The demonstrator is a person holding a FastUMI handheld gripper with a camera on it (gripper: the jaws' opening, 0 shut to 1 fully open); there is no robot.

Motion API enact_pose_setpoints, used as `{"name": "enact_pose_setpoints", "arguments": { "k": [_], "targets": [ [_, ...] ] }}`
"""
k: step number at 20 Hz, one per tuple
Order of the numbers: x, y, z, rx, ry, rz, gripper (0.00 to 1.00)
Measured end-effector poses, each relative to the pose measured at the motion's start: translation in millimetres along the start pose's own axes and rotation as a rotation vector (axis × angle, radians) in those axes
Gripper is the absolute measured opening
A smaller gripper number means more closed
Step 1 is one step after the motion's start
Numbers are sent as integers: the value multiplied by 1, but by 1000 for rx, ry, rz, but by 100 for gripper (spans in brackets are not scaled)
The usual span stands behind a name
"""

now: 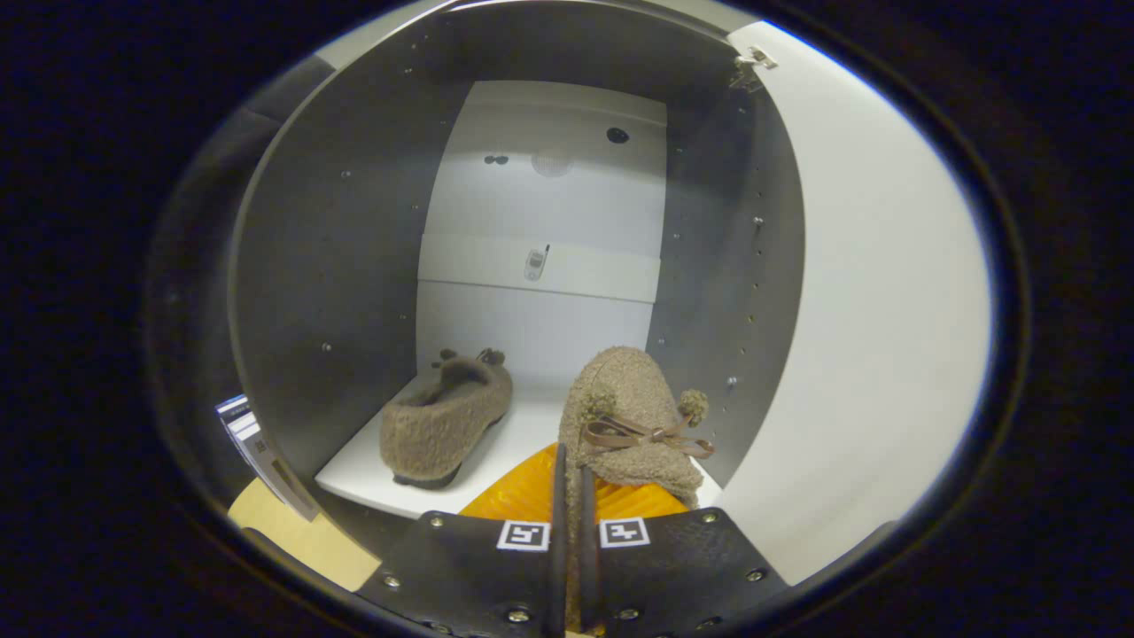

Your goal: Open the shoe cabinet door, grab the shoes and put them into the shoe cabinet, then close the shoe cabinet door.

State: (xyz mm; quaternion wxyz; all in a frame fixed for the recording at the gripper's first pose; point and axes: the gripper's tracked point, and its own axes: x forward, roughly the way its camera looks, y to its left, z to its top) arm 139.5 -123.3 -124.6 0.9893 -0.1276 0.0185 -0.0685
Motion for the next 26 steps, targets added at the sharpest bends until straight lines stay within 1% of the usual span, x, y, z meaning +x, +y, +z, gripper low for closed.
{"name": "enact_pose_setpoints", "arguments": {
  "k": [4,7,9,15,20,26],
  "targets": [
    [33,0,23,-4,-41,0,7],
    [60,2,31,-8,-48,4,7],
    [80,5,29,-17,-37,9,6],
    [128,16,5,-19,51,41,6],
    [145,22,-9,-14,89,47,6],
    [153,22,-21,0,160,44,6]
  ]
}}
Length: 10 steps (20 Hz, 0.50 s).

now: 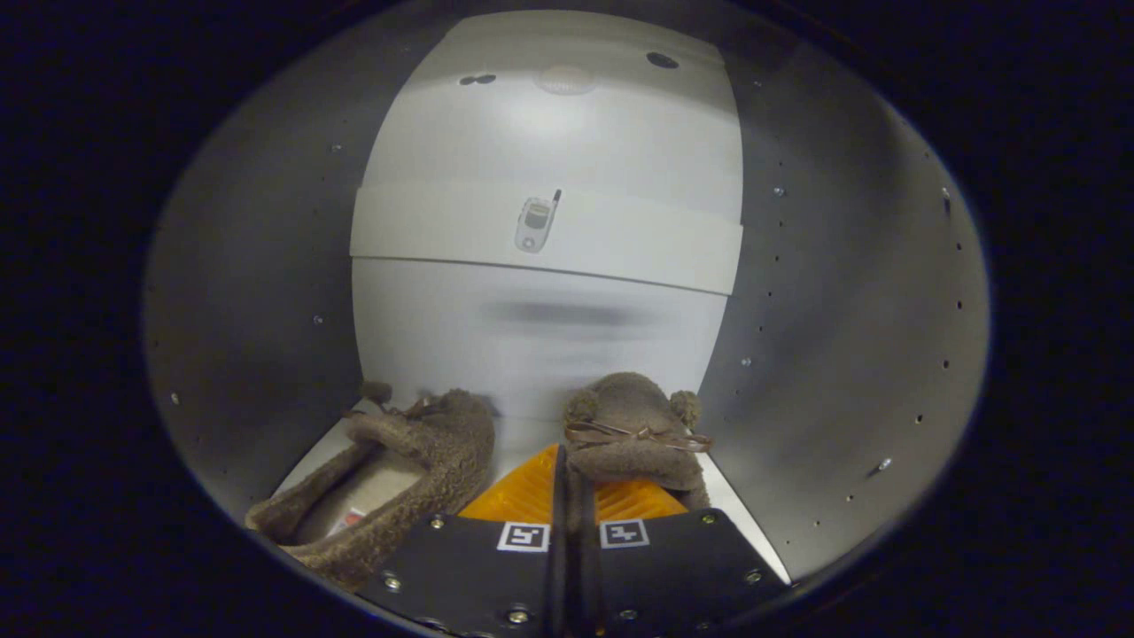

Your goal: Open the shoe cabinet door, grab the shoes and put them into the shoe cabinet, then close the shoe cabinet door.

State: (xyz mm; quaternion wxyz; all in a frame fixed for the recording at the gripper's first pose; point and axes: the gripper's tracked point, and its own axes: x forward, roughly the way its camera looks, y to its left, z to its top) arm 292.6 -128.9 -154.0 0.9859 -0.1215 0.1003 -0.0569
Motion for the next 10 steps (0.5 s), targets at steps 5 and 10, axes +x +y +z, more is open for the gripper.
{"name": "enact_pose_setpoints", "arguments": {
  "k": [5,10],
  "targets": [
    [2,-1,-3,22,28,-11,19],
    [-4,-2,-9,25,64,-24,19]
  ]
}}
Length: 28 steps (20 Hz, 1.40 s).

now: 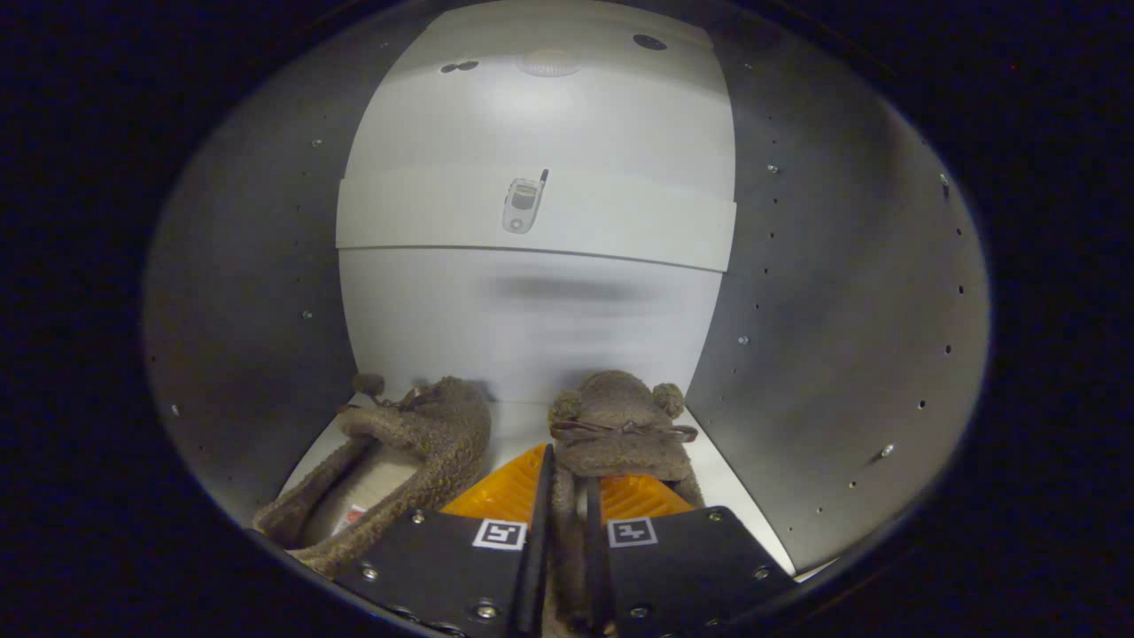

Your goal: Open the shoe cabinet door, grab the shoes and put them into the shoe cabinet, then close the shoe cabinet door.

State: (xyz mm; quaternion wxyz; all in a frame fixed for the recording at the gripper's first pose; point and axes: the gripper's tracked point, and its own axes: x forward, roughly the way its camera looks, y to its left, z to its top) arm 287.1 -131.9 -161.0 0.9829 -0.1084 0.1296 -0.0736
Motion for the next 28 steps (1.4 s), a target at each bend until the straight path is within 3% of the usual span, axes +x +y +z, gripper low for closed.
{"name": "enact_pose_setpoints", "arguments": {
  "k": [9,19,28],
  "targets": [
    [-27,-1,-5,-29,38,-10,32],
    [-90,-16,0,-12,-12,-25,32],
    [-182,-38,14,10,-117,-16,32]
  ]
}}
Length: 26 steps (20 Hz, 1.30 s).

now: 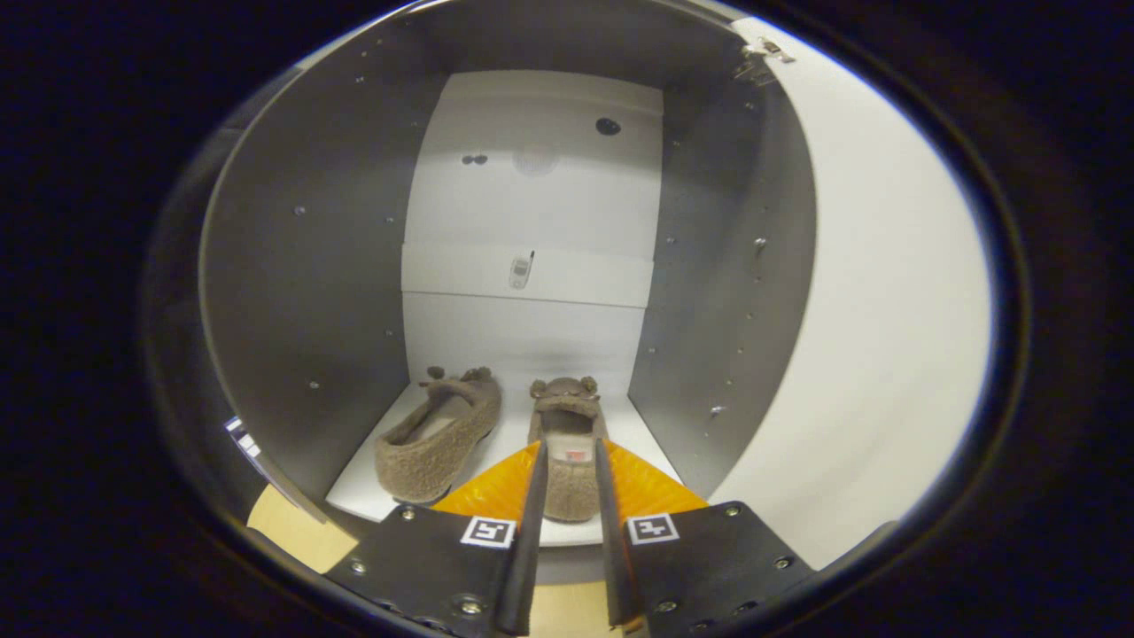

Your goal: Open the shoe cabinet door, grab the shoes and put them into the shoe cabinet, then close the shoe cabinet door.

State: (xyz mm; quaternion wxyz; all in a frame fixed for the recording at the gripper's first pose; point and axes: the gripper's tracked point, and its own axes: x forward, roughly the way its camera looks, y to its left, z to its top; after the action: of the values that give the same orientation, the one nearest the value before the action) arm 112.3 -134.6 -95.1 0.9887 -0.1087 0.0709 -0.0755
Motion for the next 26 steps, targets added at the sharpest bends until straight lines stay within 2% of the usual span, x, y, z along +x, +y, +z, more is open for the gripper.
{"name": "enact_pose_setpoints", "arguments": {
  "k": [13,26],
  "targets": [
    [-160,-36,18,61,-120,70,32],
    [-295,-99,9,116,-203,119,32]
  ]
}}
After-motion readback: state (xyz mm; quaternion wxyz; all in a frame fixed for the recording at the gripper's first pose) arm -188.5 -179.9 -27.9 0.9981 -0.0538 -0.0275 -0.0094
